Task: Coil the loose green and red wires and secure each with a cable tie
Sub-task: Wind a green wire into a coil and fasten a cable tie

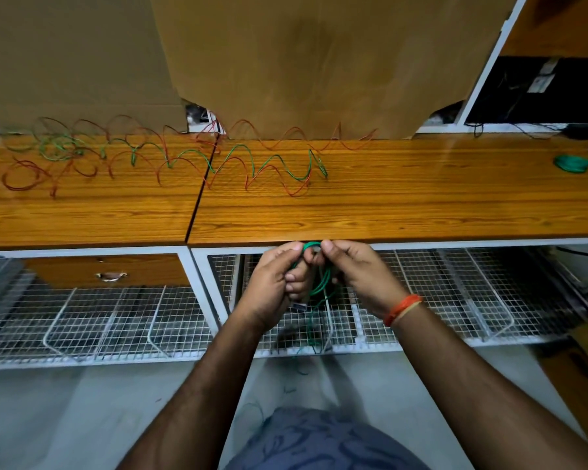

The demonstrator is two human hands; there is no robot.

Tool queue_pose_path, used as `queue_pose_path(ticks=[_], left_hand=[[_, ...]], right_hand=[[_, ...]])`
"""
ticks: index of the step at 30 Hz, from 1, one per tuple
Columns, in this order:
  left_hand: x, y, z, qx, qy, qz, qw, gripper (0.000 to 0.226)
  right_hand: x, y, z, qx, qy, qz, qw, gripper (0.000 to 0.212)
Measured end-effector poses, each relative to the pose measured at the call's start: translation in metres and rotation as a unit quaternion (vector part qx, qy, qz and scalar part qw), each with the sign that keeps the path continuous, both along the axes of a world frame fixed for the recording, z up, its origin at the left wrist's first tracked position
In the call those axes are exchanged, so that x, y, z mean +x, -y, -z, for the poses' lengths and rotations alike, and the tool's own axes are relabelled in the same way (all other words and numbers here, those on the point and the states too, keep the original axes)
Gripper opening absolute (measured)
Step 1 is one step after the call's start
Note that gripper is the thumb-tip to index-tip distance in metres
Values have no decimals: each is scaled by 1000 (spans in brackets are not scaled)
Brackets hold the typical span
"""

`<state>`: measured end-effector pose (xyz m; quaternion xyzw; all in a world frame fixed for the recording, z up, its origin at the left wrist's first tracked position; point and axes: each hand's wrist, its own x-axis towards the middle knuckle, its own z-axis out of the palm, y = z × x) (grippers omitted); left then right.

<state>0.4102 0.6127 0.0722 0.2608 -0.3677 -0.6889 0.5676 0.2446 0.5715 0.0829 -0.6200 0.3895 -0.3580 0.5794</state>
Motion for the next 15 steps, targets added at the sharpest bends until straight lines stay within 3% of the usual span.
queue_pose_path(ticks=[6,11,15], left_hand=[[2,2,4,23,-22,27,999,22],[3,4,7,69,-113,88,987,26],[1,5,5,121,-149,60,980,32]], right_hand=[[11,-5,2,104,103,44,988,34],[14,-11,0,96,136,50,985,36],[18,-13,6,68,118,60,989,33]])
